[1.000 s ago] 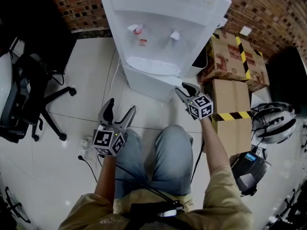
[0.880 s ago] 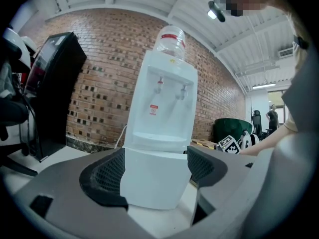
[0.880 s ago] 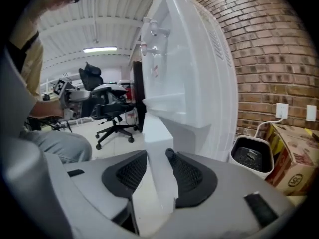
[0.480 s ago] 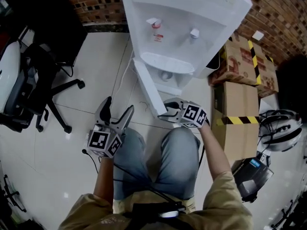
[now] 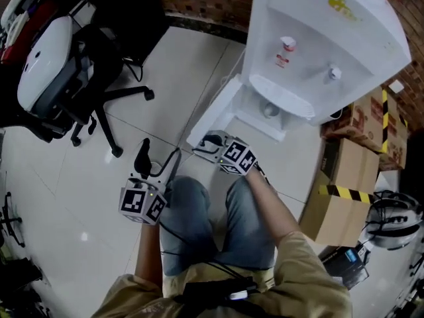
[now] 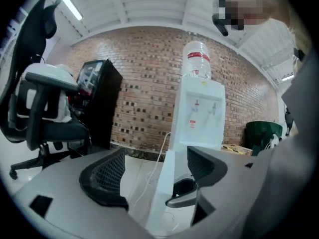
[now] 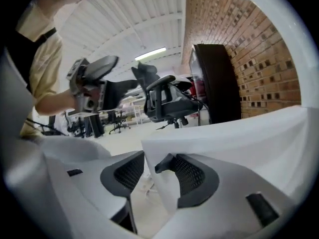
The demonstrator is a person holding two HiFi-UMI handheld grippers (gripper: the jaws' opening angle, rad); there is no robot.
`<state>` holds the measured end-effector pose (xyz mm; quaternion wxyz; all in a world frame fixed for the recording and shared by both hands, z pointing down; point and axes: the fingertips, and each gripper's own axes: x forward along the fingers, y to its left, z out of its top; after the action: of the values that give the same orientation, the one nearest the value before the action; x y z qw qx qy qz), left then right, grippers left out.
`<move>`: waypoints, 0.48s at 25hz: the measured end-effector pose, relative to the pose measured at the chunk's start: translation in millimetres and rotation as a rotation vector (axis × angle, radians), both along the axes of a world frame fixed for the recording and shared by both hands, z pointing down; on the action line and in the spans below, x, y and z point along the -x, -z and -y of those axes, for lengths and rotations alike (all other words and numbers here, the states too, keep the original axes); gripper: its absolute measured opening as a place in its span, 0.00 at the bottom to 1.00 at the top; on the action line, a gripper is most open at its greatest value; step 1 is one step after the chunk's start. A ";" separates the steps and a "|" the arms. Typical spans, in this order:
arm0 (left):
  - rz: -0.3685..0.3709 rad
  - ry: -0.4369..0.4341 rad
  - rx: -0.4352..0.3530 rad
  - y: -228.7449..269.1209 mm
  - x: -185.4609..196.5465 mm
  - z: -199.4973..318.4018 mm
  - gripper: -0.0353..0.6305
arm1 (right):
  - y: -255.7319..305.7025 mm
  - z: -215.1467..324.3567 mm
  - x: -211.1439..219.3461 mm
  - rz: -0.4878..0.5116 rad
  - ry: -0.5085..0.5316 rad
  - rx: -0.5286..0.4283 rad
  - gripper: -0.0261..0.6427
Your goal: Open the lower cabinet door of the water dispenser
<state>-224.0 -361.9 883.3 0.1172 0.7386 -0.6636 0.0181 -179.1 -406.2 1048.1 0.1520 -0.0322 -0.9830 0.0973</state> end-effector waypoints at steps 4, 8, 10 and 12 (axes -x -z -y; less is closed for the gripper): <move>0.032 0.062 -0.015 12.7 20.0 -20.3 0.61 | 1.0 31.4 45.3 0.041 -0.134 0.055 0.36; -0.010 0.084 0.003 22.8 30.6 -35.0 0.61 | 7.8 34.0 67.2 0.025 -0.198 0.135 0.37; -0.018 0.041 -0.012 61.1 17.4 -29.7 0.61 | 22.2 21.3 53.1 -0.028 -0.179 0.129 0.44; 0.030 -0.029 0.003 104.0 -5.0 -20.8 0.61 | 54.7 7.9 26.0 -0.067 -0.177 0.107 0.45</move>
<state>-219.0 -341.2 779.3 0.1083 0.7475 -0.6546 0.0318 -205.1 -414.1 993.3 0.1737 0.0501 -0.9698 0.1636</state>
